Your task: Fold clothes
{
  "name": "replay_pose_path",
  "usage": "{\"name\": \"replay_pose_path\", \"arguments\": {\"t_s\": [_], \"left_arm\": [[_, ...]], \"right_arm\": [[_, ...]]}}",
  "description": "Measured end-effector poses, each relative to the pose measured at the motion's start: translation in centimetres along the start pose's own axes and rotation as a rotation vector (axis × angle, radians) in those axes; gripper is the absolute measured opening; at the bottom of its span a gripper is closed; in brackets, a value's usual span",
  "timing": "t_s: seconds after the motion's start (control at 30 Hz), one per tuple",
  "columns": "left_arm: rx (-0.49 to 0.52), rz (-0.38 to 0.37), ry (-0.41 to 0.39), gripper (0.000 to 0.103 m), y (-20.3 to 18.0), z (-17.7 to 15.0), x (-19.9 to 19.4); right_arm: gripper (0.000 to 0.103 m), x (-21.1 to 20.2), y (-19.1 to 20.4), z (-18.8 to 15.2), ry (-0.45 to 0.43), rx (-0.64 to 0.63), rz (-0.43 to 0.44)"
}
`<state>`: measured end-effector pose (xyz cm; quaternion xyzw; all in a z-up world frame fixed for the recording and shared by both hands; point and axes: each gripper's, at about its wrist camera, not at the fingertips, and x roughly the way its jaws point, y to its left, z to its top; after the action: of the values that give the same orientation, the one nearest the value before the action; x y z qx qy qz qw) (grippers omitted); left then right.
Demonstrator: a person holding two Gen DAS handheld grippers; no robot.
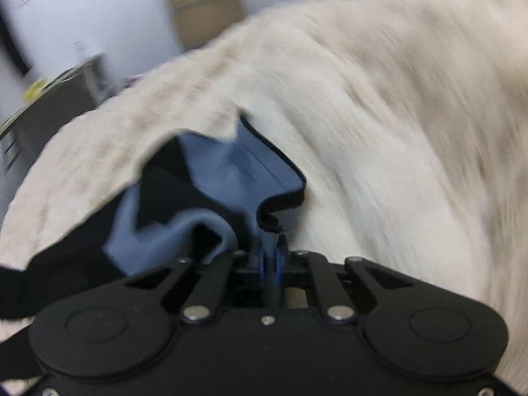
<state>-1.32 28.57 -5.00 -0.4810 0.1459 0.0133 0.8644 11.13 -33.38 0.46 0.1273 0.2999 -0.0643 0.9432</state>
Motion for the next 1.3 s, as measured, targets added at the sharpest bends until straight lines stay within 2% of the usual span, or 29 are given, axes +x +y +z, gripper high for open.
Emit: {"name": "replay_pose_path", "arguments": {"t_s": [0.07,0.23,0.27,0.33,0.37,0.43,0.53,0.57,0.6,0.63,0.7,0.77,0.87,1.03,1.07,1.13,1.17,1.2,1.3], "left_arm": [[-0.005,-0.001,0.004,0.078,0.1,0.0,0.1],[0.0,-0.004,0.021,0.078,0.1,0.0,0.7],[0.0,-0.005,0.023,0.078,0.1,0.0,0.7],[0.003,-0.005,0.028,0.078,0.1,-0.1,0.8],[0.005,-0.005,0.03,0.078,0.1,-0.1,0.8],[0.007,-0.001,0.035,0.078,0.1,-0.2,0.8],[0.009,0.002,0.038,0.078,0.1,-0.3,0.6],[0.009,0.004,0.038,0.078,0.1,-0.3,0.5],[0.007,0.004,0.039,0.078,0.1,-0.3,0.5],[0.004,0.006,0.04,0.078,0.2,-0.3,0.5],[0.002,0.014,0.041,0.078,0.3,-0.3,0.6],[-0.001,0.018,0.039,0.078,0.3,-0.2,0.6],[0.001,0.023,0.035,0.078,0.3,-0.1,0.8],[0.007,0.037,0.04,0.078,0.3,-0.2,1.0],[0.006,0.04,0.039,0.079,0.3,-0.2,1.0],[0.001,0.044,0.036,0.079,0.4,-0.2,0.9],[-0.003,0.046,0.033,0.079,0.4,-0.2,0.9],[-0.006,0.044,0.03,0.079,0.5,-0.2,1.0],[-0.018,0.037,0.026,0.079,0.6,-0.1,1.2]], "right_arm": [[0.005,-4.4,-0.6,4.4,-0.098,-0.065,0.043],[0.005,-11.2,-3.8,12.5,-0.258,-0.295,0.024],[0.006,-11.0,-4.2,13.2,-0.254,-0.333,0.012],[0.006,-8.3,-6.5,13.1,-0.09,-0.507,-0.063],[0.007,-6.6,-7.7,12.4,0.032,-0.542,-0.078],[0.014,-2.8,-9.5,9.9,0.252,-0.602,-0.123],[0.018,0.1,-9.5,7.2,0.427,-0.69,-0.171],[0.021,0.0,-8.8,7.2,0.39,-0.723,-0.185],[0.032,-0.3,-7.8,7.5,0.328,-0.756,-0.198],[0.036,-0.7,-7.1,8.2,0.264,-0.767,-0.211],[0.038,-0.8,-6.0,10.3,0.162,-0.775,-0.213],[0.04,-0.5,-5.4,12.6,0.098,-0.77,-0.202],[0.046,1.6,-5.1,15.9,0.103,-0.643,-0.13],[0.057,10.4,-5.7,16.1,0.39,-0.503,-0.018],[0.058,12.5,-6.2,16.1,0.448,-0.453,-0.02],[0.056,14.8,-7.1,15.7,0.578,-0.344,0.035],[0.05,15.9,-7.6,15.4,0.643,-0.289,0.067],[0.035,16.0,-7.6,15.3,0.664,-0.277,0.085],[0.008,15.8,-7.3,15.3,0.689,-0.278,0.128]]}}
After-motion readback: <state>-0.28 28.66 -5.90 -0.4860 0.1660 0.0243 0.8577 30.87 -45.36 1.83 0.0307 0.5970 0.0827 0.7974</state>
